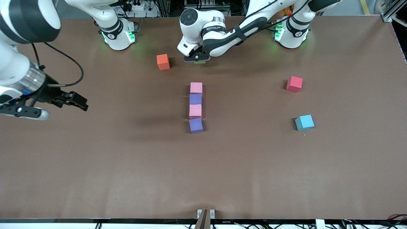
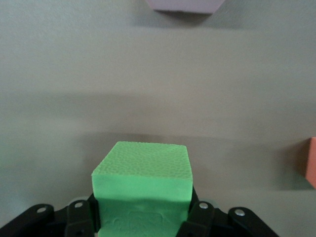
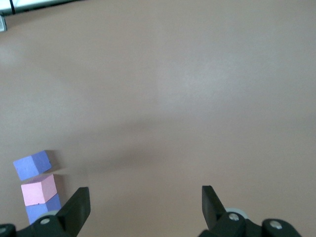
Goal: Arrange blocks into number 1
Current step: 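Lower the green block at the row end and open the left gripper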
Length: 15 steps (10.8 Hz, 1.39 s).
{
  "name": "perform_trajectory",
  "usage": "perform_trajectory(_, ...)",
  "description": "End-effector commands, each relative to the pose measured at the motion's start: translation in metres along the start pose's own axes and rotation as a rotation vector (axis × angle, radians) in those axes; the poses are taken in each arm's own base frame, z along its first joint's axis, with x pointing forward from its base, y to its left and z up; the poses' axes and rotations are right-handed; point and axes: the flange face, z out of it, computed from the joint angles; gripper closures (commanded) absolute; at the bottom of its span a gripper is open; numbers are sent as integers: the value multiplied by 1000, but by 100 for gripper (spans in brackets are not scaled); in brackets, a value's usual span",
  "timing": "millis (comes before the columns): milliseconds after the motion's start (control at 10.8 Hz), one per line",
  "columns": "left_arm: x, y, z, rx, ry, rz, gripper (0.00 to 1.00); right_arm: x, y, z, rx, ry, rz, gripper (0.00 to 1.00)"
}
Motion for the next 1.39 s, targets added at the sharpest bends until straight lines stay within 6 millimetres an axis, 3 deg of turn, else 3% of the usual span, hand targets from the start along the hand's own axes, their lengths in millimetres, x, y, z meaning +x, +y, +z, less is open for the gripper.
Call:
perform_trajectory(0,20,-5,8,-24,34,-12,100,-7,24,-30,-10,26,-67,0)
perform_trajectory(185,25,-1,10,-52,57,9,100,-8,47,-32,-19,-11,-43,0)
perform_trajectory(278,34,-1,14,-62,71,10,100,-7,61,-42,-18,-3,-40,0)
perform_trajectory(371,38,5,24,-52,89,17,100,-4,77,-42,-16,-5,-43,0)
perform_trajectory(649,48,16,49,-5,136,46,100,-2,81,-36,-13,-13,-32,0)
perform_trajectory(1298,79,24,39,-36,147,42,100,-2,82,-32,-14,7,-20,0)
